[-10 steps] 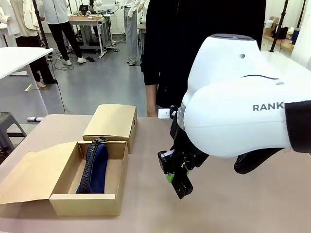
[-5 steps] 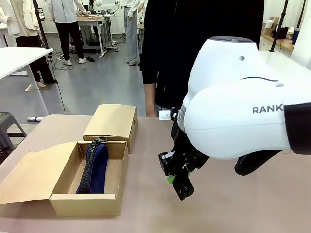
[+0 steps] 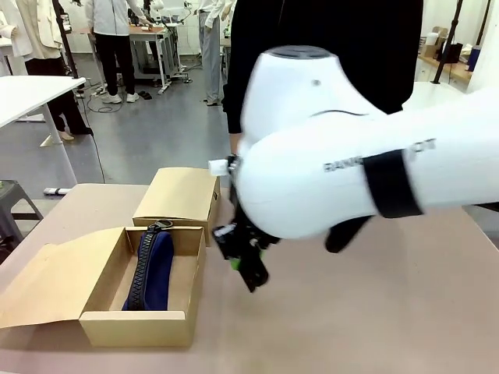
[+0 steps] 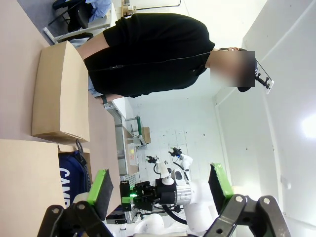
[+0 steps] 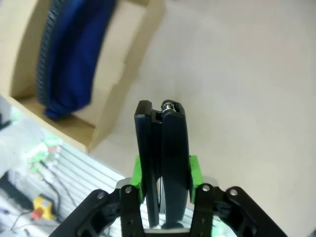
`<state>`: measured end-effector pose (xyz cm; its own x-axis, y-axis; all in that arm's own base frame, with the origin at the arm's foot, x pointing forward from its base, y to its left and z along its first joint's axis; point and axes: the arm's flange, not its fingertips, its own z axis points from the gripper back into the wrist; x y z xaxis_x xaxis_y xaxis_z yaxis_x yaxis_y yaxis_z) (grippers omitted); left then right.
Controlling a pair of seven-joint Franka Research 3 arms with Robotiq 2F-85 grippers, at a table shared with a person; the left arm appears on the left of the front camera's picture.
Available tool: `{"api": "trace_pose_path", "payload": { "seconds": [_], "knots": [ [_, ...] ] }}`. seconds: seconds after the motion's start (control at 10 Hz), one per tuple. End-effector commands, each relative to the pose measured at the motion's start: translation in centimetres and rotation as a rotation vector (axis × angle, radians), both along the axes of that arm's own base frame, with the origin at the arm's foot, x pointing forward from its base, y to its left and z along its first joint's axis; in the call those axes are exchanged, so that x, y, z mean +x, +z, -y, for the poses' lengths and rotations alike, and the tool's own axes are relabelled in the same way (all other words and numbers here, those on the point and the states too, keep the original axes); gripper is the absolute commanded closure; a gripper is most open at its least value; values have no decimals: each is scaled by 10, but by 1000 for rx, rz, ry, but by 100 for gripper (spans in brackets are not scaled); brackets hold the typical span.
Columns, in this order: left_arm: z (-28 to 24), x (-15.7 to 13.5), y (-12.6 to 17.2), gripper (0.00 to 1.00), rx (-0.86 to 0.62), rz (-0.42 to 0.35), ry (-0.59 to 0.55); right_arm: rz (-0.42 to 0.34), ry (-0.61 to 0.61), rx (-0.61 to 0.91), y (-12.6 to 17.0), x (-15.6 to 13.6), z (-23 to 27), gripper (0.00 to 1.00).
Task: Place items inside the box.
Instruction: Pick up a Pencil pouch or Stapler and place it inside the Mailer Box closest to the robot.
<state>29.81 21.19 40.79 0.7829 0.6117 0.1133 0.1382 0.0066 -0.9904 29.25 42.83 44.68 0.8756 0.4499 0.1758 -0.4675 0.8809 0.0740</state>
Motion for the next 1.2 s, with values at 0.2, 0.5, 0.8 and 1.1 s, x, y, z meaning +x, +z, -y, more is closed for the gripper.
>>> {"api": "trace_pose_path", "payload": {
  "seconds": [0.2, 0.5, 0.8, 1.1],
  "knots": [
    [2, -2, -1, 0, 2, 25, -2, 47, -148, -78, 46, -17, -68, 59],
    [2, -2, -1, 0, 2, 25, -2, 85, -249, -81, 58, -20, -129, 59],
    [2, -2, -1, 0, 2, 25, -2, 150, -268, -80, 53, -14, -180, 59],
    [2, -2, -1, 0, 2, 25, -2, 128, -359, -194, 11, 8, -194, 59]
  ]
}}
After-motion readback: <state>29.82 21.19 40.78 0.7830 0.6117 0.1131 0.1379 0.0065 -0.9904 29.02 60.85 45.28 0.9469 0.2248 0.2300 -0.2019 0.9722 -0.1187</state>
